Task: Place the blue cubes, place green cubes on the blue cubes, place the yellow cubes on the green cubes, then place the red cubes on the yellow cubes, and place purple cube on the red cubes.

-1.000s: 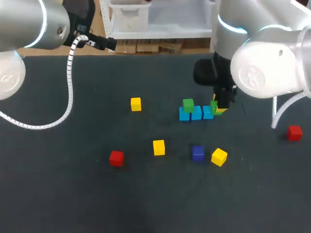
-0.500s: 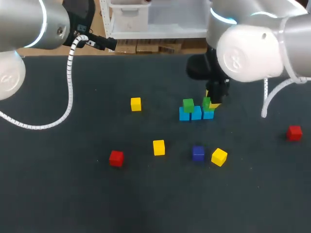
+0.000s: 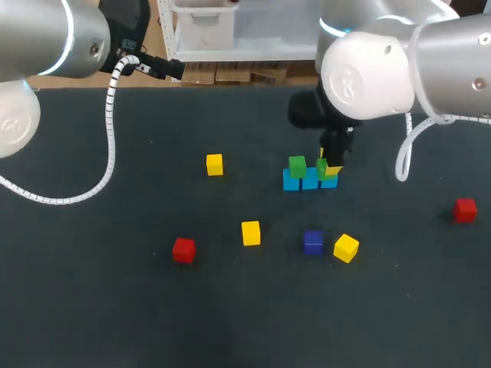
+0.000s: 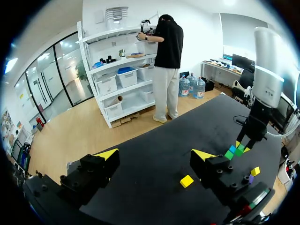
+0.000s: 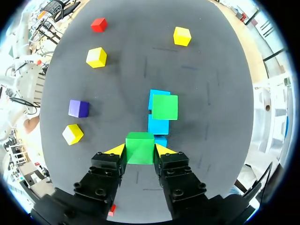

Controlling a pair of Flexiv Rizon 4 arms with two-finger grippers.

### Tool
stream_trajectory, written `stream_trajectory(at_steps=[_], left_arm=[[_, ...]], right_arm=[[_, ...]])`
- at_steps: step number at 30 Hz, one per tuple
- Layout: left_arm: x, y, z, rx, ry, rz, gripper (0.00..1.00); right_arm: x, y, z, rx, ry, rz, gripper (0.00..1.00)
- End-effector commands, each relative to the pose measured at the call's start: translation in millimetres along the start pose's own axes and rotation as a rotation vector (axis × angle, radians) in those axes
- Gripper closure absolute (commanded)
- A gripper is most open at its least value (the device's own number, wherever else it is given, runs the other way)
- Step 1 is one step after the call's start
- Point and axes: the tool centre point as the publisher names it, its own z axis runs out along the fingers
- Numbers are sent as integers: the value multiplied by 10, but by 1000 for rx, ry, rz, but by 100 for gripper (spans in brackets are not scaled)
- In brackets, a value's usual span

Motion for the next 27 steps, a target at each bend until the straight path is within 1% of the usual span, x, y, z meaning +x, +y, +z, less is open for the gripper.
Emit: stream_trajectory(at_steps=[1, 27], left_arm=[[-1, 10, 3, 4, -1, 1, 0], [-1, 10, 3, 4, -1, 1, 0]], right_arm=[[-6, -45, 28, -14, 7, 4, 100], [-5, -174, 123, -18, 22, 34, 100]])
